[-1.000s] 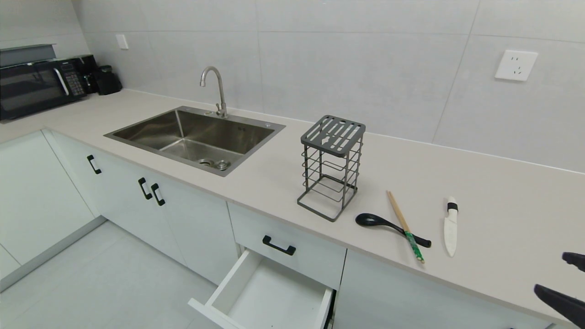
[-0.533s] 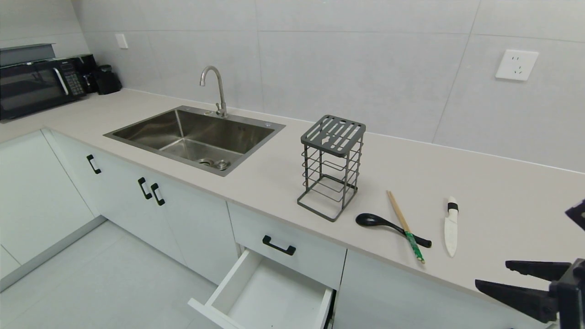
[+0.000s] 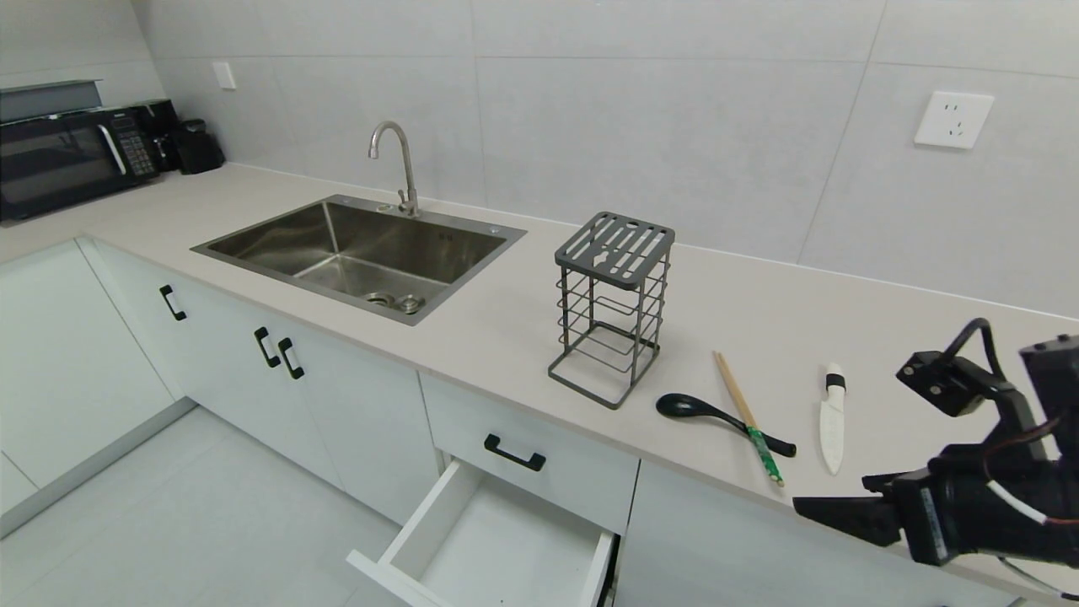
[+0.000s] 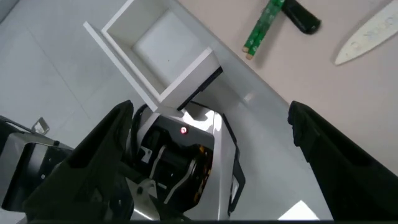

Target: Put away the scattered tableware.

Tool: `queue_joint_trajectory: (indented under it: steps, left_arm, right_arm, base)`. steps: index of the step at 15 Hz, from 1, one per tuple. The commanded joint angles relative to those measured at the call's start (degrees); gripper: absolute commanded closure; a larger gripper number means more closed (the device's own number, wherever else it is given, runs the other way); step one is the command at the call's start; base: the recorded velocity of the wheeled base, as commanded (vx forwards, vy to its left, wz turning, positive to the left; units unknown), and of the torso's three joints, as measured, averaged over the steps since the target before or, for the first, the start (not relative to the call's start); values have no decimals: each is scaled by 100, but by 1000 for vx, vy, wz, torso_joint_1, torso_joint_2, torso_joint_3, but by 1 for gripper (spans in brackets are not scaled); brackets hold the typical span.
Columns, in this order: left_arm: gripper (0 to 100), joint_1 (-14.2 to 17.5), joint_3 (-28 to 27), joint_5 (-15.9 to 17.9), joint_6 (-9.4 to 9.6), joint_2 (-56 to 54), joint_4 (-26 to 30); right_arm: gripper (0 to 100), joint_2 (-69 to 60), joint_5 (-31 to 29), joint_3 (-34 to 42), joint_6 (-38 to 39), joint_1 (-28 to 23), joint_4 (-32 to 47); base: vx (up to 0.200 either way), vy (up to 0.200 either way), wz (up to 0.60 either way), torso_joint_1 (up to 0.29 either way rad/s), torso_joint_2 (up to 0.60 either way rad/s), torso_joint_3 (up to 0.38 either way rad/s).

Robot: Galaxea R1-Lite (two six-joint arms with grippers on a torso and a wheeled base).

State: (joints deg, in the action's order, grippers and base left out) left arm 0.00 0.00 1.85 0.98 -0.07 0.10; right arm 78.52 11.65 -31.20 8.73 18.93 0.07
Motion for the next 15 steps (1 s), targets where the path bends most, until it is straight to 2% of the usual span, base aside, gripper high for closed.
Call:
queue_joint_trajectory:
  steps: [1,2,4,7,9,15]
  left_arm:
    - [0,0,0,-1,-1,7,-1]
    - [0,0,0,-1,-1,7,-1]
    - [0,0,0,-1,-1,7,-1]
    - [0,0,0,-1,-1,7,-1]
    - [0,0,0,-1,-1,7,-1]
    - [0,0,0,-1,-1,7,-1]
  right_arm:
    - [0,533,-172,-194,138,269,-42]
    - [0,1095,-612,-220,569,436,-666]
    - [0,1368,-805,-229,586,436,-833]
    - [0,1798,-884,-405,577,436,-851]
    - [0,2176,-1165,-563,586,436,-1124]
    - [0,2510,-1561,-721,595,629,-1150]
  base:
    - [0,0,0,0,0,0]
    - [0,0,0,0,0,0]
    - [0,0,0,0,0,0]
    - [0,0,0,0,0,0]
    - [0,0,0,0,0,0]
    - [0,0,0,0,0,0]
